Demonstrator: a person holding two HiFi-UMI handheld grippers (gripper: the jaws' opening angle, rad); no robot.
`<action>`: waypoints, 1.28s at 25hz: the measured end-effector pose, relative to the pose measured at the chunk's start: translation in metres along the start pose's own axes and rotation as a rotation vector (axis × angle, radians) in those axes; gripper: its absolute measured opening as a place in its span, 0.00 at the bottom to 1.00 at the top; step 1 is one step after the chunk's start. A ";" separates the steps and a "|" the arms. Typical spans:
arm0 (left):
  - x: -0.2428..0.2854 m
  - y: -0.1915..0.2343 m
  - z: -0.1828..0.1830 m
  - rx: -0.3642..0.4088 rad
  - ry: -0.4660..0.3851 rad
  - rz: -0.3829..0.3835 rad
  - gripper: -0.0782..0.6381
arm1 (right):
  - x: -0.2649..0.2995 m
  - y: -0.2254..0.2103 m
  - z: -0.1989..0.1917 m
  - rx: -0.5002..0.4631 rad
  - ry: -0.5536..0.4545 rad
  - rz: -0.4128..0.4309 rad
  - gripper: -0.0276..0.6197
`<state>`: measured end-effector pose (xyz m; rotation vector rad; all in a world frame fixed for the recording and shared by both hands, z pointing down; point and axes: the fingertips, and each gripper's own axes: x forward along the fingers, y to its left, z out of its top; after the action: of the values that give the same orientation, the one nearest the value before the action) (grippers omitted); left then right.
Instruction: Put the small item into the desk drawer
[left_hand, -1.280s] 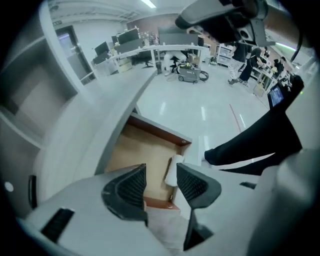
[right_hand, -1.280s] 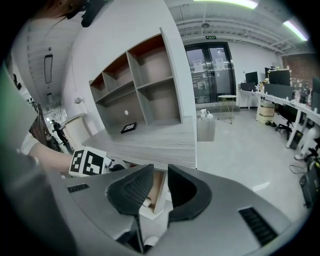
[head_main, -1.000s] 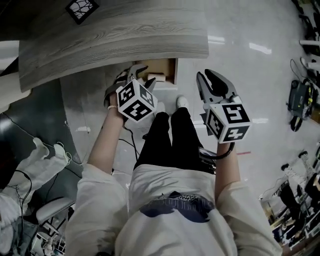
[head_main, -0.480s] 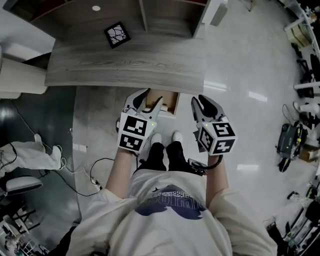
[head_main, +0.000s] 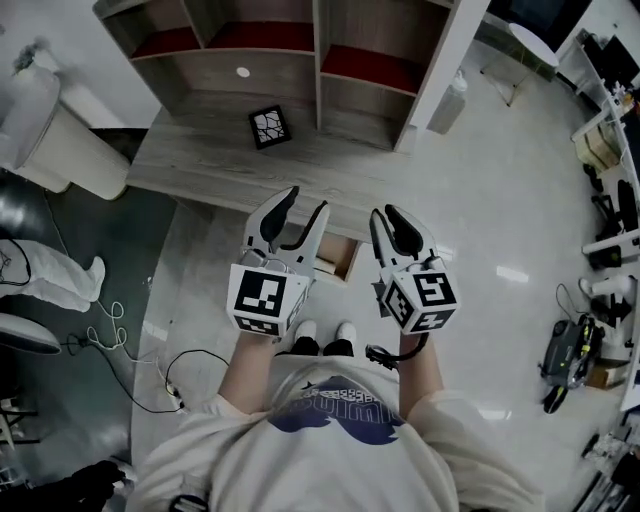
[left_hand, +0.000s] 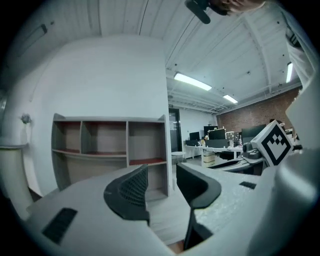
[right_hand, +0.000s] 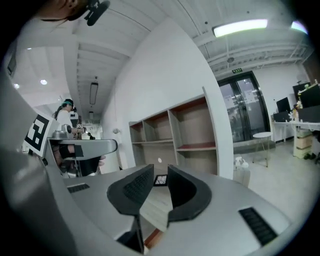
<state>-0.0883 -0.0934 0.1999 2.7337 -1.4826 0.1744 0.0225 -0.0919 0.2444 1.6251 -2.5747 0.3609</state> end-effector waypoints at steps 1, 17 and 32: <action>-0.004 0.000 0.012 0.016 -0.033 0.015 0.37 | -0.002 0.004 0.012 -0.018 -0.039 0.009 0.17; -0.053 -0.003 0.083 0.270 -0.338 0.202 0.12 | -0.033 0.028 0.096 -0.219 -0.361 0.005 0.05; -0.058 0.009 0.078 0.245 -0.362 0.211 0.12 | -0.032 0.035 0.099 -0.247 -0.396 0.003 0.04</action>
<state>-0.1210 -0.0561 0.1154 2.9086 -1.9631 -0.1568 0.0106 -0.0729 0.1368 1.7444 -2.7472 -0.3016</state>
